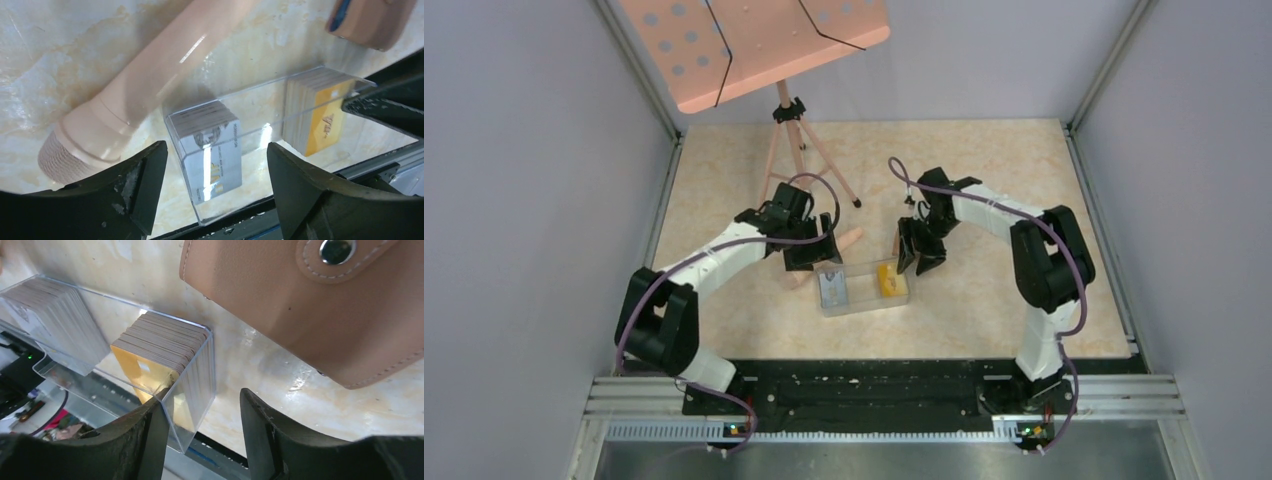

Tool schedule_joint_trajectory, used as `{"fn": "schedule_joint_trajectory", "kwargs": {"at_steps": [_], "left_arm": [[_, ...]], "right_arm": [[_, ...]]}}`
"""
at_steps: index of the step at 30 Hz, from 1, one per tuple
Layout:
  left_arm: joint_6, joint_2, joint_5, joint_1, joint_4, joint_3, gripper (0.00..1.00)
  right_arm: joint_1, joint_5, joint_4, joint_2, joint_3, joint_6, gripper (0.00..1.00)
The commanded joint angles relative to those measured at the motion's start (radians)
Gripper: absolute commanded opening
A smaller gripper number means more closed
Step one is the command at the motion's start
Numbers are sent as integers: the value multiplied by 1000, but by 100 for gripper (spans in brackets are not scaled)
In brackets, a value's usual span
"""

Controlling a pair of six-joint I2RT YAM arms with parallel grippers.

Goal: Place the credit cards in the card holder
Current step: Move the storage box to the center of the board, then pick up the card holder from the center of the board.

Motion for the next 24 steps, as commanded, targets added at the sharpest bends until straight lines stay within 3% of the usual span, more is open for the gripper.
{"fn": "schedule_joint_trajectory", "kwargs": {"at_steps": [1, 7, 13, 19, 24], "left_arm": [[58, -142, 33, -4, 31, -30, 79], [47, -236, 153, -4, 160, -93, 79], [9, -271, 209, -6, 246, -138, 79], [-5, -261, 229, -6, 263, -159, 78], [-20, -268, 223, -6, 273, -180, 78]], "right_arm": [[-22, 151, 37, -97, 56, -31, 53], [-116, 187, 63, -84, 118, -49, 58], [-161, 271, 96, 5, 197, -87, 77], [-160, 161, 99, 156, 274, -125, 77], [-159, 64, 98, 194, 258, -149, 71]]}}
